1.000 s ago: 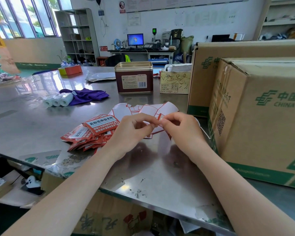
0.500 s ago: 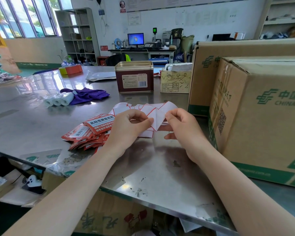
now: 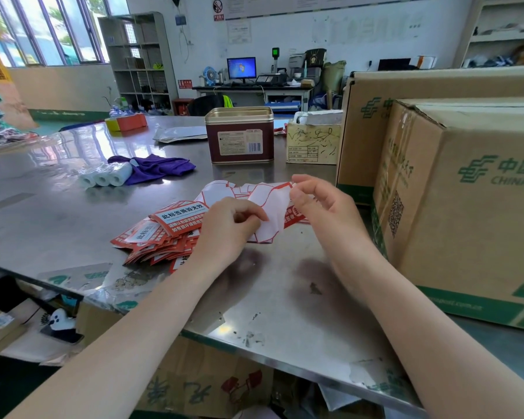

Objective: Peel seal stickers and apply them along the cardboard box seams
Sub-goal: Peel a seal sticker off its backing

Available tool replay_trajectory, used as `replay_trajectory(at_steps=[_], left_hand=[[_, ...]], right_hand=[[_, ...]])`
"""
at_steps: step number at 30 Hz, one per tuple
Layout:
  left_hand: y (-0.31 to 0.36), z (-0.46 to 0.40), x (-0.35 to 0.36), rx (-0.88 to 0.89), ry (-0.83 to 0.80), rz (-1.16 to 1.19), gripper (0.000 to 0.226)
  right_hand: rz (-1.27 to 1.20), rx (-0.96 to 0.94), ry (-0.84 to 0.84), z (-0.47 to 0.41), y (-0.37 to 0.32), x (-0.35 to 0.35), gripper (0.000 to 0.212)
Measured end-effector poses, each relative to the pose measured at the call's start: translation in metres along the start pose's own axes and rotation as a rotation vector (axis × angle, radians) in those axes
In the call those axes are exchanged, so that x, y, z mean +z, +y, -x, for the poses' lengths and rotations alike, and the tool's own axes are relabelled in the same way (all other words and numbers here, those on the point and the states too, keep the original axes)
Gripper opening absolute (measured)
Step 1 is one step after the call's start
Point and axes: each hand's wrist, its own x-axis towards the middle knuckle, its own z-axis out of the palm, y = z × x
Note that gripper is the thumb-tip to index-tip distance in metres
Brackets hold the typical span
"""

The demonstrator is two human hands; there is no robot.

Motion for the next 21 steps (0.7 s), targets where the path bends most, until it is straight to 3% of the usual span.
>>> replay_trajectory(at_steps=[7, 21], left_hand=[[-0.0037, 0.0004, 0.0026, 0.035, -0.012, -0.189, 0.028], [-0.0065, -0.0006, 0.0054, 0.053, 0.086, -0.327, 0.024]], right_hand=[[-0.135, -0.042, -0.046, 0.0033, -0.0069, -0.0063, 0.019], [-0.224, -0.011, 0.207, -0.0041, -0.0037, -0.0082, 0.026]])
